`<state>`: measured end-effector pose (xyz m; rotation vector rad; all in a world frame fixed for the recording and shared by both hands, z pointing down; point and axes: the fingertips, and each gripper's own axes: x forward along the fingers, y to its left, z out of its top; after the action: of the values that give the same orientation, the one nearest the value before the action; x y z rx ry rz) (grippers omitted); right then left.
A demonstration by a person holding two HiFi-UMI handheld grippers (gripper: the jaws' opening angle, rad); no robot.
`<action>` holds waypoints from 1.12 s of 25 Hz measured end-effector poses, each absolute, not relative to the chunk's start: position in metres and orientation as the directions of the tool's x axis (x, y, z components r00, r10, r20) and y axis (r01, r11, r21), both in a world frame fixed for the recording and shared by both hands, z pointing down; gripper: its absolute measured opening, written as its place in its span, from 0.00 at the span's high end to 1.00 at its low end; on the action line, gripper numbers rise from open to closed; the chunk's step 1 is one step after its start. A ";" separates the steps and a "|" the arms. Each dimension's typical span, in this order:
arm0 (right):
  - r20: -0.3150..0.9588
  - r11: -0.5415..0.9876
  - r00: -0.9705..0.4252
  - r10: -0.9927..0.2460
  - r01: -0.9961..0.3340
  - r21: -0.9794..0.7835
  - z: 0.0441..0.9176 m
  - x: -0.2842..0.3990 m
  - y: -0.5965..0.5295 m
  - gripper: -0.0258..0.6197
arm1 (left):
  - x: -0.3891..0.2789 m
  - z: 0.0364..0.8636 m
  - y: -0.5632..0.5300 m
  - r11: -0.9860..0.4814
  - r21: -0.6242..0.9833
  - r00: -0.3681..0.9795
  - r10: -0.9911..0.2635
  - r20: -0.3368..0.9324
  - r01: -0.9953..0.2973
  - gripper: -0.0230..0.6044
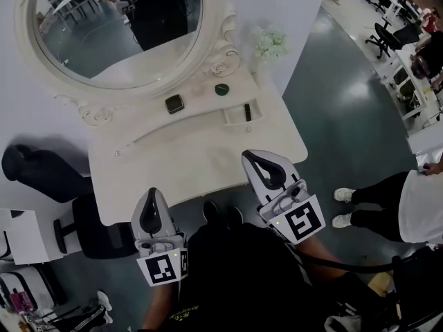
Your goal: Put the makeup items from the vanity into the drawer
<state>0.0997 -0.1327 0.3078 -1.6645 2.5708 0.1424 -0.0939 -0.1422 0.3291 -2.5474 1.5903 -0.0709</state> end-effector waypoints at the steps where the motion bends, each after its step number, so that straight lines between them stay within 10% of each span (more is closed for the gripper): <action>1: -0.113 0.405 -0.406 -0.907 -0.914 0.034 0.309 0.099 -0.133 0.96 | -0.095 0.329 -0.142 -0.432 -0.141 0.441 -0.897 -0.033 -0.891 0.93; 28: -0.083 0.404 -0.407 -0.910 -0.913 0.057 0.313 0.076 -0.145 0.96 | -0.115 0.331 -0.150 -0.419 -0.134 0.427 -0.903 -0.036 -0.898 0.93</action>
<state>0.0763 -0.1450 0.3132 -1.6882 2.5988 0.1442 -0.1149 -0.1495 0.3310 -2.5393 1.6126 -0.0620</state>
